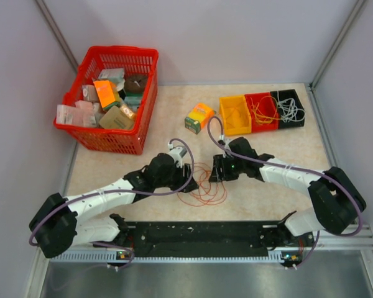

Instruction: Untangle the cables

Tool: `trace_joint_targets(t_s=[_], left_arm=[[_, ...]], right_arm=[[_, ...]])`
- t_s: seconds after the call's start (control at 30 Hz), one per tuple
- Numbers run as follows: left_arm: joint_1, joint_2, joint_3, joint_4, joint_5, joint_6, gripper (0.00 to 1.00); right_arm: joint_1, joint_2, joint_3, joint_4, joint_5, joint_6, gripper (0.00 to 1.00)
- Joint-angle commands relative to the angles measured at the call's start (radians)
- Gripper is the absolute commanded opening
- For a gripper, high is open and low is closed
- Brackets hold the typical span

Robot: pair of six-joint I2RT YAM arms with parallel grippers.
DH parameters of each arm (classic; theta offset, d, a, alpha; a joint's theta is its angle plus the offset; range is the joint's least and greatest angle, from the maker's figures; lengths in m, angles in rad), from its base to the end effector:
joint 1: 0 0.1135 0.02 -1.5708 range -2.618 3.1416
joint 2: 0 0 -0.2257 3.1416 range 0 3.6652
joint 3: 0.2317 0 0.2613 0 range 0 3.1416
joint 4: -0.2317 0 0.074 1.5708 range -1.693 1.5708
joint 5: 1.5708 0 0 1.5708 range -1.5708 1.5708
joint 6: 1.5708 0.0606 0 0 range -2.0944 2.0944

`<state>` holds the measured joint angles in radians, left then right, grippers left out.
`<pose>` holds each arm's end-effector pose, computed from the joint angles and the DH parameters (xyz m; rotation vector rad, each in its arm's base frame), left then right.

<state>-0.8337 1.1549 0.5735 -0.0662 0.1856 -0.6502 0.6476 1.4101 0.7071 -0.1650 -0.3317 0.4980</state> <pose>0.1805 -0.2154 0.1499 0.3308 2.3812 -0.9720 0.2286 0.1977 0.1175 -0.3516 2.5676 0.8779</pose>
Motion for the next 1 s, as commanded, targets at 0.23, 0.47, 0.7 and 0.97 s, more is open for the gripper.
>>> trace_joint_targets(t_s=[0.23,0.47,0.7,0.97], left_arm=[[0.002,-0.024,-0.012,0.089,0.028,-0.022,0.52],[0.002,-0.112,0.008,0.034,0.012,-0.002,0.53],[0.004,-0.438,-0.047,0.181,-0.063,-0.013,0.67],[0.004,-0.549,0.043,0.128,-0.054,0.086,0.86]], right_arm=[[0.021,0.039,-0.04,0.11,-0.153,-0.012,0.27],[0.021,-0.052,0.014,0.113,-0.266,0.063,0.0],[0.009,-0.267,0.271,0.102,-0.369,0.177,0.0],[-0.005,-0.24,0.886,-0.063,-0.336,0.143,0.0]])
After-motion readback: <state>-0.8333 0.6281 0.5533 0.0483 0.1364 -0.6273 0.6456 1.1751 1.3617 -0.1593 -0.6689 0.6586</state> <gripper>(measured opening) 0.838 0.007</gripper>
